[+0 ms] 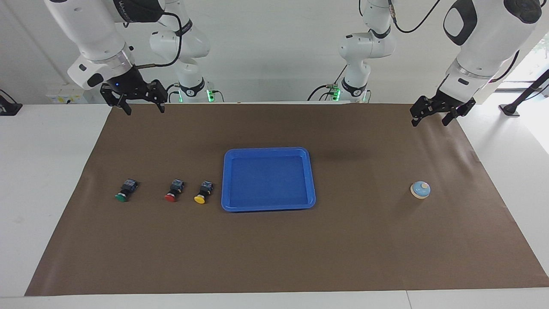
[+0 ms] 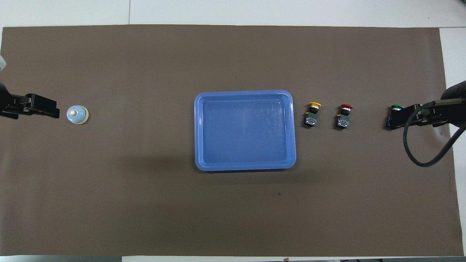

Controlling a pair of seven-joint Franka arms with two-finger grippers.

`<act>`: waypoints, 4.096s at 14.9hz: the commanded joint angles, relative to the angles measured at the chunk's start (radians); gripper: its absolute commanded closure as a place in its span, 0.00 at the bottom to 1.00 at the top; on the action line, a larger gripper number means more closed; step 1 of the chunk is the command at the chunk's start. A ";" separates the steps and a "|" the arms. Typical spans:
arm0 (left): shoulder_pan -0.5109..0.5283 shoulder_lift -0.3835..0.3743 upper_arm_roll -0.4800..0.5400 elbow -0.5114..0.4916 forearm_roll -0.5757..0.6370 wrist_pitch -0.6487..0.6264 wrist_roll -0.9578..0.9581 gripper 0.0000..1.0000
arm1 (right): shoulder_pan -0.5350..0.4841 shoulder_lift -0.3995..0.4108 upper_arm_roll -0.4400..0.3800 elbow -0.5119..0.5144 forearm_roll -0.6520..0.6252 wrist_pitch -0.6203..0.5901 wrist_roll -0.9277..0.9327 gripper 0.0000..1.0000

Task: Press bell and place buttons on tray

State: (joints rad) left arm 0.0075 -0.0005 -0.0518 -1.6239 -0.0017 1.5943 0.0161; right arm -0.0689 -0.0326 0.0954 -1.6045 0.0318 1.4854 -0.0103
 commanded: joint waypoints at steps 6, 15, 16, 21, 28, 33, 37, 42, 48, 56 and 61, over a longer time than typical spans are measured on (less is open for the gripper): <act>0.000 -0.023 -0.003 -0.016 0.002 0.003 -0.011 0.00 | -0.025 -0.017 0.017 -0.015 0.010 0.001 -0.019 0.00; 0.050 0.034 0.001 -0.117 0.002 0.183 -0.005 1.00 | -0.025 -0.017 0.017 -0.015 0.010 0.001 -0.019 0.00; 0.060 0.054 0.001 -0.117 0.002 0.202 -0.005 1.00 | -0.025 -0.017 0.017 -0.015 0.010 0.001 -0.019 0.00; 0.112 0.186 0.003 -0.113 0.003 0.301 -0.005 1.00 | -0.025 -0.017 0.017 -0.015 0.010 -0.001 -0.019 0.00; 0.121 0.279 0.004 -0.129 0.012 0.411 -0.007 1.00 | -0.025 -0.017 0.017 -0.017 0.010 0.001 -0.020 0.00; 0.143 0.289 0.003 -0.212 0.012 0.496 -0.005 1.00 | -0.025 -0.017 0.017 -0.015 0.010 0.001 -0.019 0.00; 0.146 0.307 0.004 -0.286 0.012 0.590 -0.005 1.00 | -0.025 -0.017 0.017 -0.015 0.010 0.001 -0.019 0.00; 0.149 0.312 0.003 -0.268 0.011 0.564 -0.004 1.00 | -0.025 -0.016 0.017 -0.015 0.010 -0.001 -0.019 0.00; 0.083 0.203 -0.005 -0.021 0.003 0.153 -0.018 0.00 | -0.025 -0.017 0.017 -0.015 0.010 -0.001 -0.020 0.00; 0.052 0.091 -0.005 0.027 0.002 -0.083 -0.045 0.00 | -0.034 -0.017 0.014 -0.015 0.010 -0.002 -0.028 0.00; 0.049 0.074 -0.005 0.015 0.005 -0.122 -0.038 0.00 | -0.032 -0.024 0.014 -0.034 0.008 0.001 -0.022 0.00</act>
State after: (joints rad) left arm 0.0701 0.0972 -0.0640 -1.5976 -0.0017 1.4979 -0.0185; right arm -0.0767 -0.0326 0.0950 -1.6056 0.0318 1.4848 -0.0103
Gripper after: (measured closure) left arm 0.000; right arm 0.000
